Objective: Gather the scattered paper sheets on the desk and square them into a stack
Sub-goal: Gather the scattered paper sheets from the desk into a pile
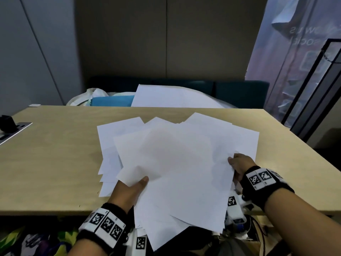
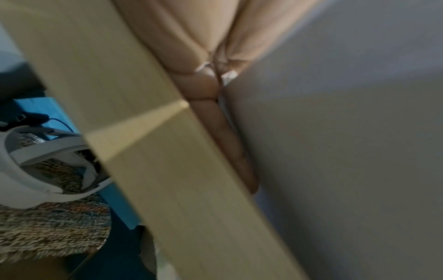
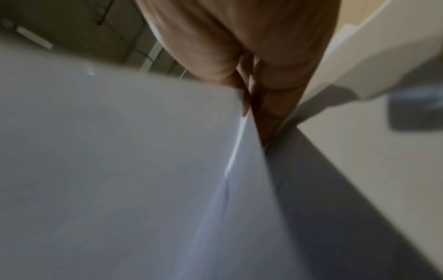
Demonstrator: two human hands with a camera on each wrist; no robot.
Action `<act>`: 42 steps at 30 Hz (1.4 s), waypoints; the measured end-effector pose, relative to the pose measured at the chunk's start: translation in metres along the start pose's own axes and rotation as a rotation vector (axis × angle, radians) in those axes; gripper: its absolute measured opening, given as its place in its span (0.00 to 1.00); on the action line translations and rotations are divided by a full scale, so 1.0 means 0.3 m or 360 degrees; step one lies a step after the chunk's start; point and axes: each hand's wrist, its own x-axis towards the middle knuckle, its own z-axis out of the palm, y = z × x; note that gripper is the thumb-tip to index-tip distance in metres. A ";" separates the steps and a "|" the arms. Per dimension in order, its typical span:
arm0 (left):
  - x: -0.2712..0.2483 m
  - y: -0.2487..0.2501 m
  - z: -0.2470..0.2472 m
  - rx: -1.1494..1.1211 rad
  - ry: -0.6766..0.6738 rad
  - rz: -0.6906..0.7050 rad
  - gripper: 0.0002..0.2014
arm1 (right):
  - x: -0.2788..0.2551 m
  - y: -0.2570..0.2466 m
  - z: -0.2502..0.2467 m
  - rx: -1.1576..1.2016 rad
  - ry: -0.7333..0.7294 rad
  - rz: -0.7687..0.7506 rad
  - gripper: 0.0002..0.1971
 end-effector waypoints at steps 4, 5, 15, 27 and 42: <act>0.006 -0.012 -0.010 0.0041 0.0006 -0.0007 0.17 | 0.017 -0.044 -0.018 -0.0241 0.0000 -0.0154 0.13; 0.009 -0.014 -0.011 0.0058 0.0016 -0.0002 0.17 | 0.020 -0.059 -0.019 -0.0253 -0.0036 -0.0173 0.13; 0.040 -0.013 -0.010 0.0236 0.0037 0.0102 0.15 | -0.051 -0.100 0.106 -0.0121 -0.0307 -0.0285 0.15; 0.024 0.016 0.007 0.0177 0.0214 0.0050 0.16 | -0.107 -0.135 0.034 -0.1037 -0.0603 -0.0168 0.25; 0.006 0.041 0.008 0.0098 0.0247 -0.0035 0.16 | -0.187 -0.018 0.120 -0.0114 -0.0578 -0.0087 0.13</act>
